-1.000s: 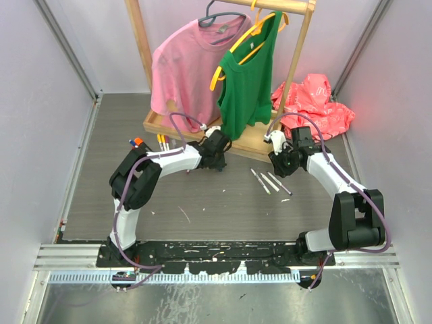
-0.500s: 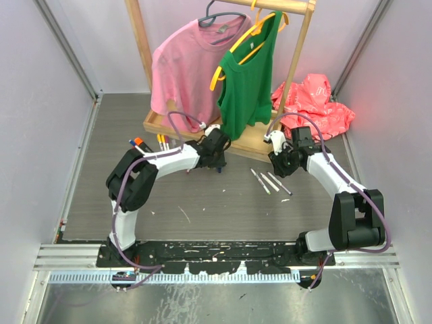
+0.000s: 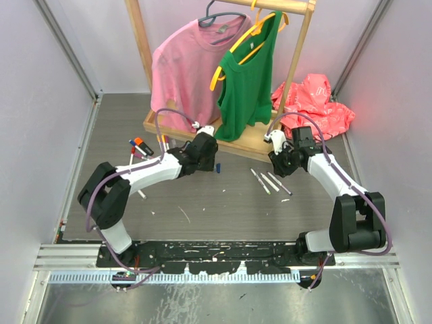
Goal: Open the pen caps
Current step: Place the pen cap at the center of the board, then pick up the pen from the center of the board.
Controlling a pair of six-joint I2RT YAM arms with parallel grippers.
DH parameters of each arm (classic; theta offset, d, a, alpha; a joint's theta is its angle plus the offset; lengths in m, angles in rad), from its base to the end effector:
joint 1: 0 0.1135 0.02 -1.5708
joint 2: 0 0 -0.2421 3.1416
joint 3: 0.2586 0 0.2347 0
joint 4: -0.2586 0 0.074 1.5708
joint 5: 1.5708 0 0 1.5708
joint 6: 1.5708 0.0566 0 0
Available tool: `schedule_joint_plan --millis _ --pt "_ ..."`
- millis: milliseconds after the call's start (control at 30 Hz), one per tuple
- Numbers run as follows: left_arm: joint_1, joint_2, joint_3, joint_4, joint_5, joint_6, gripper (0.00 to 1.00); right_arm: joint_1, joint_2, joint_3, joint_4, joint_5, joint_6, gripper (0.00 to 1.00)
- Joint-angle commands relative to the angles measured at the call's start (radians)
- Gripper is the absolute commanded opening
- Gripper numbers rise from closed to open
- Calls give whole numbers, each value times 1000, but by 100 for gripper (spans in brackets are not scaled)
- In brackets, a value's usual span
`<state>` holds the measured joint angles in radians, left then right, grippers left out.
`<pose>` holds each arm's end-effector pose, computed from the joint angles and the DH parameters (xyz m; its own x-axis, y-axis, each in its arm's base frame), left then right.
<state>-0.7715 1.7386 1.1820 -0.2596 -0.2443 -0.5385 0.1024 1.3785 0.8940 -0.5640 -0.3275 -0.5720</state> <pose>0.2770 -0.2503 0.1894 -0.7344 0.0201 -0.6784 0.2110 0.9568 -0.2000 0.2629 0.0453 0.1880 -0.5861 -0.5755 -0.5704 -0.6823 0.7302 -0.0356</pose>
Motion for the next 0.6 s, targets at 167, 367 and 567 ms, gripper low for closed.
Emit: schedule_joint_plan --millis 167,367,567 --pt "50 -71 -98 54 -86 285 56 -2 -33 19 6 -24 -14 33" --pt "120 -15 -61 30 48 312 59 -2 -29 17 4 -27 -17 33" --pt "160 75 31 -51 57 334 52 -1 -29 19 1 -31 -19 33"
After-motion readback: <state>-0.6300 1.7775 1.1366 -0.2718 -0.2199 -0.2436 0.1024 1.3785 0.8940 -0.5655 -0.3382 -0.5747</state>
